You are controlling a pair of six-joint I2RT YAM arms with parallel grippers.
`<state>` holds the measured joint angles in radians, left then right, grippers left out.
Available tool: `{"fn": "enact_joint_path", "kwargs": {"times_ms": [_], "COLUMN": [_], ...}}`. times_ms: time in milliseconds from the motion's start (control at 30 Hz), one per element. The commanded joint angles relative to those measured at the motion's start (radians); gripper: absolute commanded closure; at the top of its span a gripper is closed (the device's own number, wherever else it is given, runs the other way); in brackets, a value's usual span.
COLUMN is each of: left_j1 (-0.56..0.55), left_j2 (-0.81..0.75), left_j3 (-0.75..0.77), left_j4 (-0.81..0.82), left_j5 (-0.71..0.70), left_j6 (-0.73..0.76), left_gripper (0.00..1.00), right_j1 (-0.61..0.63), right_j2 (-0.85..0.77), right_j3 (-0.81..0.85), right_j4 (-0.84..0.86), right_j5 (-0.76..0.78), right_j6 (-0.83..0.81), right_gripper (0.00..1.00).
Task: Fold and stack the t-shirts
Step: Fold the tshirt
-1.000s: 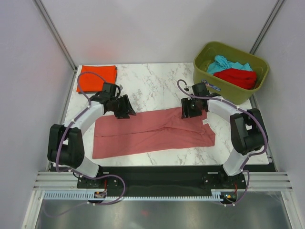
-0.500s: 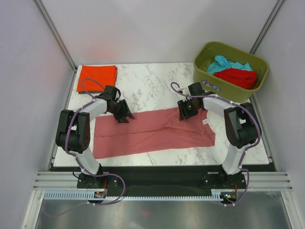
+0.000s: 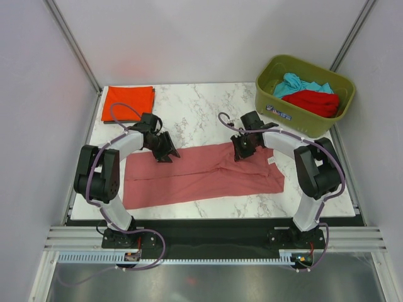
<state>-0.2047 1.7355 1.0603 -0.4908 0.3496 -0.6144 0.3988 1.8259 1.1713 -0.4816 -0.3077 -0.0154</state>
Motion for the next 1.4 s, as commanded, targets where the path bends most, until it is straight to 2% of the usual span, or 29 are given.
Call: {"fn": "enact_joint_path", "kwargs": {"times_ms": [0,433,600,700,900,1000,1033,1133,1233,1367], "left_j1": [-0.004,-0.078,-0.136,-0.157,-0.134,-0.111,-0.111,-0.119,-0.176,-0.313], "left_j2": [-0.053,-0.054,-0.083,-0.085,-0.033,0.004,0.009,-0.005,-0.047,-0.093], "left_j3": [0.001,-0.005,-0.003,0.001,0.012,0.018,0.021,0.023,0.043,0.076], "left_j4": [0.018,0.023,0.024,0.024,0.018,0.018,0.018,0.020,0.023,0.050], "left_j5": [-0.008,-0.034,-0.054,-0.075,-0.198,-0.172,-0.158,-0.104,-0.087,-0.073], "left_j6": [-0.027,-0.039,-0.056,-0.061,-0.054,-0.061,-0.059,-0.064,-0.054,-0.076], "left_gripper": [0.48,0.48,0.48,0.48,0.47,0.47,0.47,0.47,0.48,0.48], "right_j1": [0.037,0.170,0.242,0.284,0.344,0.367,0.370,0.373,0.368,0.302], "right_j2": [-0.074,-0.154,-0.204,-0.215,-0.267,-0.324,-0.355,-0.410,-0.442,-0.462], "right_j3": [-0.005,-0.105,-0.177,-0.186,-0.208,-0.239,-0.248,-0.257,-0.211,-0.206], "right_j4": [-0.008,-0.057,-0.032,-0.029,-0.032,-0.052,-0.061,-0.112,-0.198,-0.250], "right_j5": [0.015,0.180,0.301,0.429,0.574,0.625,0.656,0.732,0.820,0.832], "right_j6": [0.046,0.242,0.371,0.475,0.645,0.781,0.814,0.888,0.917,0.924], "right_gripper": [1.00,1.00,1.00,1.00,1.00,0.82,0.72,0.63,0.59,0.58]}}
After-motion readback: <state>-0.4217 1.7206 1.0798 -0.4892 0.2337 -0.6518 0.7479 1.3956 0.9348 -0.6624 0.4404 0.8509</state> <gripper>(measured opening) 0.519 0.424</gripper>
